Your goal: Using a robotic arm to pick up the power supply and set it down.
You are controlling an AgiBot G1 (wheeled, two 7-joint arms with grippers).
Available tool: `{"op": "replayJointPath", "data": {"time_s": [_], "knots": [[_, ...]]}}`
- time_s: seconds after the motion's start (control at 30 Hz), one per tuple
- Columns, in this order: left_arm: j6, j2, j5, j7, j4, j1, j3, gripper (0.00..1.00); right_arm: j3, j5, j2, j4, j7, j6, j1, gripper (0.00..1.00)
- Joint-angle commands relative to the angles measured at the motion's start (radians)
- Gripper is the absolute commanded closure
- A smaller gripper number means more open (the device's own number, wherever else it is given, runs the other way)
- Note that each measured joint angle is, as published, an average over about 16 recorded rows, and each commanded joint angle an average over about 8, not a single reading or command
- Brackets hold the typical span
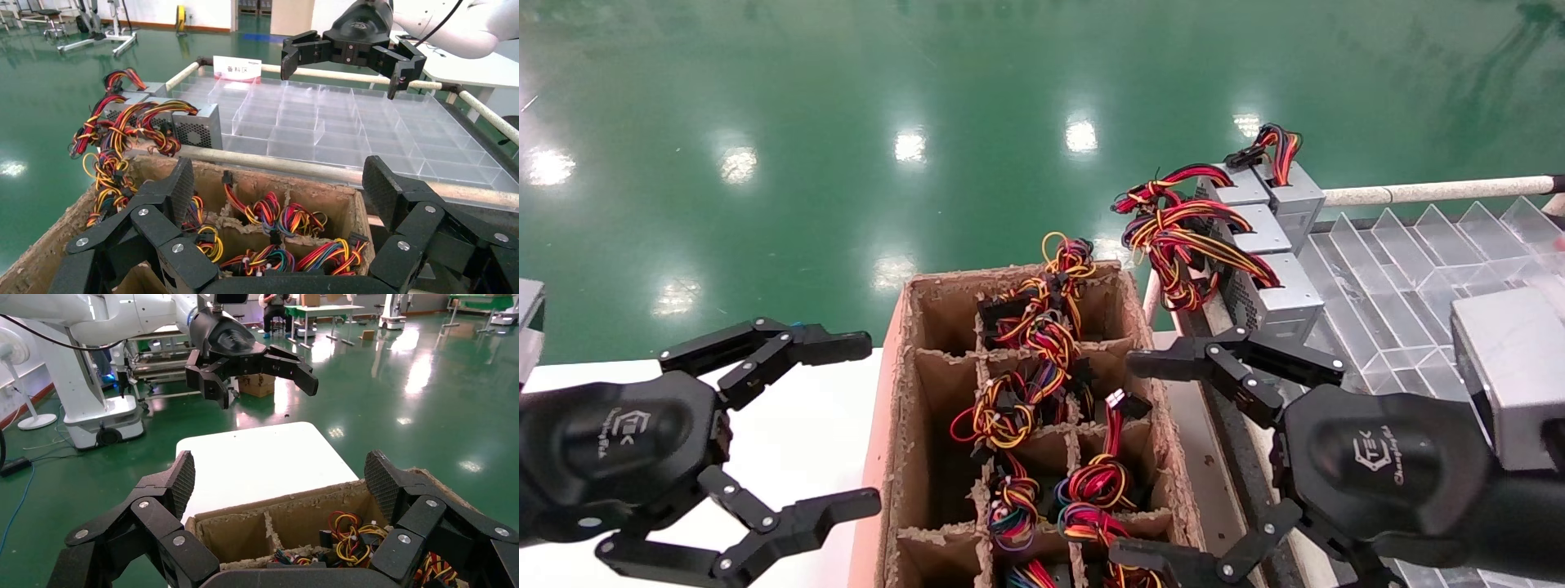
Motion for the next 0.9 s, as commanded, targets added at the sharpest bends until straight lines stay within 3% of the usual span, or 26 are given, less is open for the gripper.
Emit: {"op": "replayJointPath", "data": {"time_s": [0.03,0.4,0.43,0.67,0.7,0.9], "knots": [[0.000,0.000,0.000,0.000,0.000,0.000,0.000,0.00,0.000,0.000,0.000,0.000,0.000,0.000,0.000,0.00],[0.000,0.000,0.000,0.000,0.000,0.000,0.000,0.00,0.000,0.000,0.000,0.000,0.000,0.000,0.000,0.00],[0.000,0.000,0.000,0.000,0.000,0.000,0.000,0.09,0.000,0.000,0.000,0.000,0.000,0.000,0.000,0.00],[0.000,0.000,0.000,0.000,0.000,0.000,0.000,0.96,-0.001,-0.002,0.002,0.000,0.002,-0.001,-0.001,0.00],[0.000,0.000,0.000,0.000,0.000,0.000,0.000,1.00,-0.002,-0.004,0.005,0.000,0.004,-0.002,-0.001,0.00],[0.000,0.000,0.000,0.000,0.000,0.000,0.000,1.00,-0.029,-0.048,0.024,0.004,0.039,-0.014,0.008,0.00]]}}
